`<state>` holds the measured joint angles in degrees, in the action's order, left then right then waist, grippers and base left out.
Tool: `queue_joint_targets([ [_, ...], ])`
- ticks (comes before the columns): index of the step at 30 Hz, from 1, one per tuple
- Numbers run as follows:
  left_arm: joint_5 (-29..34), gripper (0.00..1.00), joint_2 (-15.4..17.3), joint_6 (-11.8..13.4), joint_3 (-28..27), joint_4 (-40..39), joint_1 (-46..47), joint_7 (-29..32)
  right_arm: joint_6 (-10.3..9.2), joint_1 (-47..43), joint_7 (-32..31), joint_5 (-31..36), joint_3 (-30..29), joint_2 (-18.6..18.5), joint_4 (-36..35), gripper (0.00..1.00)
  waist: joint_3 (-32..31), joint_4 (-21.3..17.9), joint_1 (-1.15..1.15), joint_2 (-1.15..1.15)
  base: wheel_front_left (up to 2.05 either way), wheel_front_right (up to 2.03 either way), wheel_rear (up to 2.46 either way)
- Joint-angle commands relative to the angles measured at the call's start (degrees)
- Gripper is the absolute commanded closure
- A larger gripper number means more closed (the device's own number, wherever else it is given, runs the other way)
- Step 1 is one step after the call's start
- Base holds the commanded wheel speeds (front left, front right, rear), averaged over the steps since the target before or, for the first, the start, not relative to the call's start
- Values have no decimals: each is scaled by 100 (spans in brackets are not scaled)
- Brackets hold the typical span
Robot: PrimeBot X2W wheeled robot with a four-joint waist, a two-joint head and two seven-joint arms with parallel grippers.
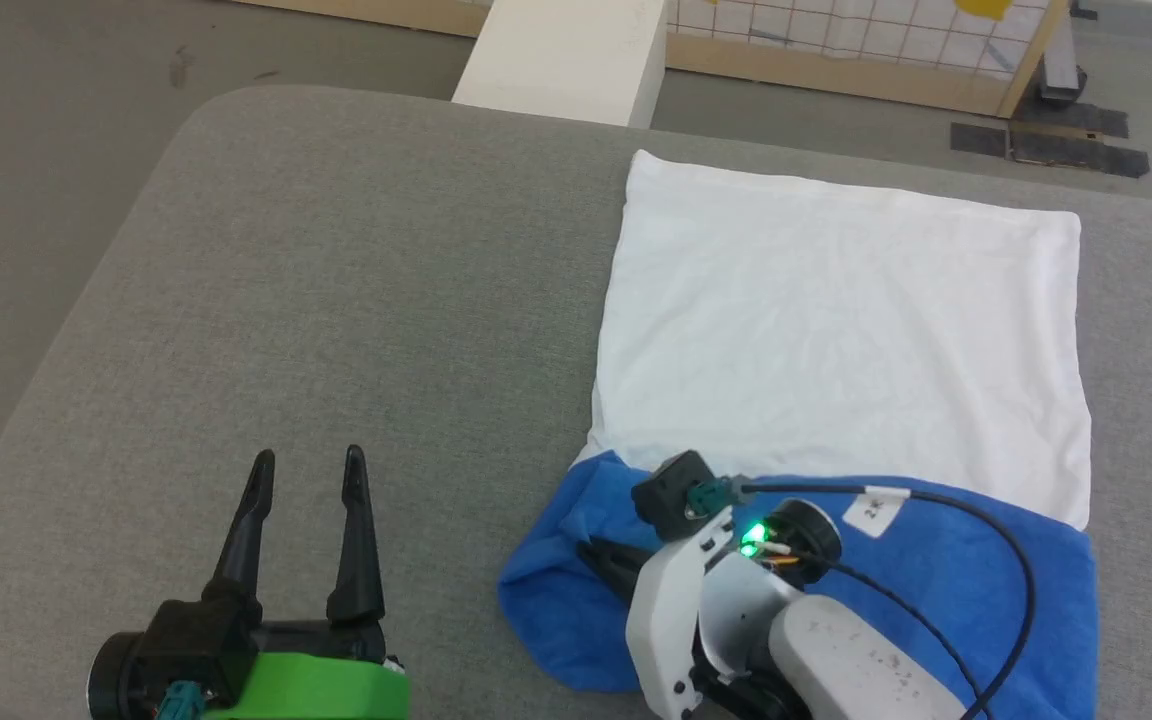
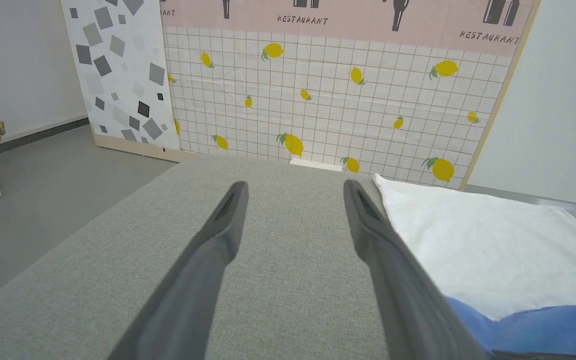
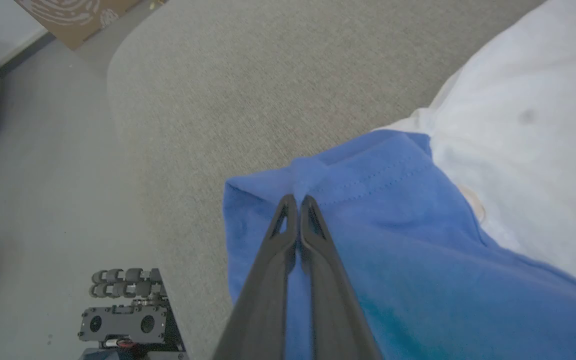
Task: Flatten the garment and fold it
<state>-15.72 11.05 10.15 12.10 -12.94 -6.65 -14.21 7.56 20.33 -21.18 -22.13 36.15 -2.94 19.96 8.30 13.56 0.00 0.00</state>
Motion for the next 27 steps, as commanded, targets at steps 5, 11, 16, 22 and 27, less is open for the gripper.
queue_joint_targets([
  [5, -12, 0, -41, -40, 47, 104, 85, -36, -8, 415, 574, -277, 164, 5, 617, 0, 21, 34, 0, 0, 0, 0, 0],
  [11, 9, 0, 7, -34, 14, 106, 125, -44, -8, 804, 799, -728, -61, 5, 693, 0, -11, -192, 0, 0, 0, 0, 0],
  [16, 12, 0, 76, -42, 7, 22, 173, -24, -8, 1051, 937, 54, -1467, 6, 139, 0, 6, -601, 0, 0, 0, 0, 0],
  [22, 40, 0, 89, -38, 44, -35, 283, -14, -8, 313, 903, 1328, -3437, -3, -1499, 0, 94, -892, 0, 0, 0, 0, 0],
  [27, 98, 0, 114, 18, 57, -46, 285, -17, -8, -1085, 1094, 1617, -4680, 4, -3100, 0, 183, -1186, 0, 0, 0, 0, 0],
])
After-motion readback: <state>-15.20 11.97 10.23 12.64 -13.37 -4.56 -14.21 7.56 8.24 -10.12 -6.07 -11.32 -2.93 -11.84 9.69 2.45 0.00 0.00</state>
